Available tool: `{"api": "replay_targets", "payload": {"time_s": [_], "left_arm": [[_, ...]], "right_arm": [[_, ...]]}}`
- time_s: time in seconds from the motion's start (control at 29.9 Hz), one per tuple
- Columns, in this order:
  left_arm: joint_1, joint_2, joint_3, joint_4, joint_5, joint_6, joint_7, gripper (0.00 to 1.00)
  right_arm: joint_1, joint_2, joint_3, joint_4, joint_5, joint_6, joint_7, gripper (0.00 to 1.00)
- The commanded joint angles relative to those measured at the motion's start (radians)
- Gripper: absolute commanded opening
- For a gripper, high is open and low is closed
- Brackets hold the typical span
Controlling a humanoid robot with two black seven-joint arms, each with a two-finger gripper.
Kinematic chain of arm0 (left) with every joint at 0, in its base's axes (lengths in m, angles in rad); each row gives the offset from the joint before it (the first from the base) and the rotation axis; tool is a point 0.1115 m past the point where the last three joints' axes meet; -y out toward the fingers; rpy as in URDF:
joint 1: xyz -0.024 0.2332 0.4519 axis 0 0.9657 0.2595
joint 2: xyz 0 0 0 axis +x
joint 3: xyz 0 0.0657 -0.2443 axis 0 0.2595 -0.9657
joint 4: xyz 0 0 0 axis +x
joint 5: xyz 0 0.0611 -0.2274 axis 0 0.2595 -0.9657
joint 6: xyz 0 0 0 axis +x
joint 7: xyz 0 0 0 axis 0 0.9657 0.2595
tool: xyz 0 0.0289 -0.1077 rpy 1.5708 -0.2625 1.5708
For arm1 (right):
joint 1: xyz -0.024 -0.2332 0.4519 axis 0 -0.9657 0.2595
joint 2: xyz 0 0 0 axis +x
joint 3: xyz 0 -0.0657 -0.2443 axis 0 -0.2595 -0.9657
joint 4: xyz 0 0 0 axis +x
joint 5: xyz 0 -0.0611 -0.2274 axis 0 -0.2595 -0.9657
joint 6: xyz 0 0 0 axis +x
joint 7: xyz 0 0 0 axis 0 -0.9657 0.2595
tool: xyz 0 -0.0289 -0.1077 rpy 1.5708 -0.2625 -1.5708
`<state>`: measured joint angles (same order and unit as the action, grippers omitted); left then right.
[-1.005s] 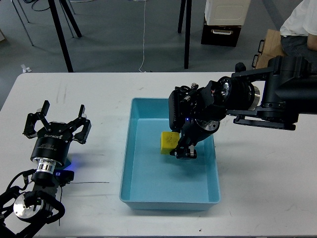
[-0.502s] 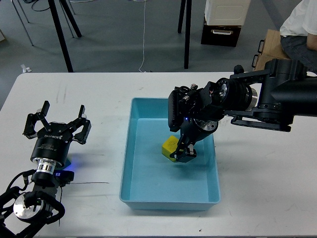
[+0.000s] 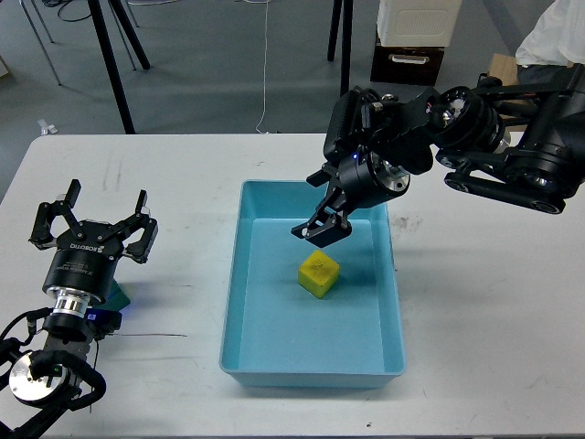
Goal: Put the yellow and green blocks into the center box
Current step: 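Raise the right gripper away from the tray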
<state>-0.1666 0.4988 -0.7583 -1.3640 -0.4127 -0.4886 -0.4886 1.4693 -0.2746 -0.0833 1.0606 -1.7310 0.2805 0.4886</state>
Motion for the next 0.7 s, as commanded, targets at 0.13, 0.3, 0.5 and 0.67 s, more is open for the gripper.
{"api": "replay_targets", "payload": {"time_s": [0.13,0.3,0.5,0.67], "left_arm": [[-0.108,0.17,-0.003,0.034,0.057,0.0,0.0,1.0],[-0.171,0.199,-0.027,0.144,0.041,0.097,0.0,1.0],[-0.229,0.271,-0.032,0.217,0.297,0.093,0.0,1.0],[-0.293,0.336,-0.039,0.293,0.671,0.099,0.0,1.0]], "right_arm": [[-0.083,0.08,0.313,-0.02,0.195,0.0,0.0,0.98],[-0.151,0.123,0.462,-0.034,0.32,-0.027,0.0,0.98],[-0.247,0.109,0.597,-0.016,0.43,-0.129,0.0,0.98],[-0.335,0.014,0.707,0.057,0.53,-0.176,0.0,0.98]]}}
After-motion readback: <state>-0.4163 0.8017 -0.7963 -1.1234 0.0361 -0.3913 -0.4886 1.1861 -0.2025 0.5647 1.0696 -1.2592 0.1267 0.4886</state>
